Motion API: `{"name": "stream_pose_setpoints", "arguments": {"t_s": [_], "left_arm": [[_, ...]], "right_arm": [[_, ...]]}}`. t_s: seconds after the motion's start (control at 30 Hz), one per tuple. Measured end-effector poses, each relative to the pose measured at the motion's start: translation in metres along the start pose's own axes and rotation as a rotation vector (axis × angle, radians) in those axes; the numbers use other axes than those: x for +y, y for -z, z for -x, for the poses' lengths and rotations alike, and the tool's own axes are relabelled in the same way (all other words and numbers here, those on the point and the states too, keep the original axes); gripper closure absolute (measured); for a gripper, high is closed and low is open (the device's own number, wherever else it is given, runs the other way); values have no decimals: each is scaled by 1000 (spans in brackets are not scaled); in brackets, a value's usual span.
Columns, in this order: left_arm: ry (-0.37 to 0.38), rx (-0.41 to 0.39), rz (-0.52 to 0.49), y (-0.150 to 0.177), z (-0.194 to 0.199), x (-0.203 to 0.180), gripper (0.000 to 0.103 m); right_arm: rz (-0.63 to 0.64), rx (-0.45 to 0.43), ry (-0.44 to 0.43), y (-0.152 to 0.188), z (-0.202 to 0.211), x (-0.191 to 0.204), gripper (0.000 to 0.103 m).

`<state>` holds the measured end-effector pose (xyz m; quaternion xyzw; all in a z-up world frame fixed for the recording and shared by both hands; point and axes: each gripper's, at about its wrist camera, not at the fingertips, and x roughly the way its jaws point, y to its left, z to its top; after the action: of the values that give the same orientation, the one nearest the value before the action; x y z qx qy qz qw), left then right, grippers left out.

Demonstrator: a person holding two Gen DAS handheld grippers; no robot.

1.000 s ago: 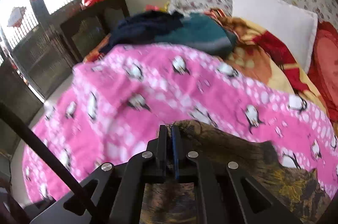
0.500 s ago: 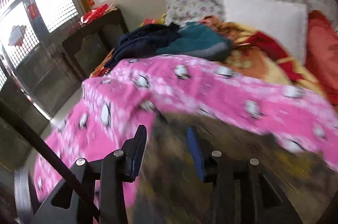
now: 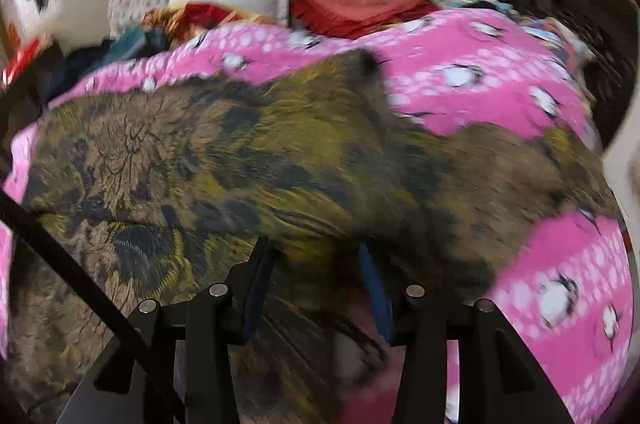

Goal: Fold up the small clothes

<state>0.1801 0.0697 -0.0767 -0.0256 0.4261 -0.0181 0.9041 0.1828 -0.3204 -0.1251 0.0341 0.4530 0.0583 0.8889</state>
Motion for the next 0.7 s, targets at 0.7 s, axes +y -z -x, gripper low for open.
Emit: {"name": "stream_pose_setpoints", "arguments": {"t_s": [0.7], "left_arm": [[78, 132, -21, -10, -68, -80, 21]], "right_arm": [[-916, -183, 28, 26, -16, -291, 36]]}}
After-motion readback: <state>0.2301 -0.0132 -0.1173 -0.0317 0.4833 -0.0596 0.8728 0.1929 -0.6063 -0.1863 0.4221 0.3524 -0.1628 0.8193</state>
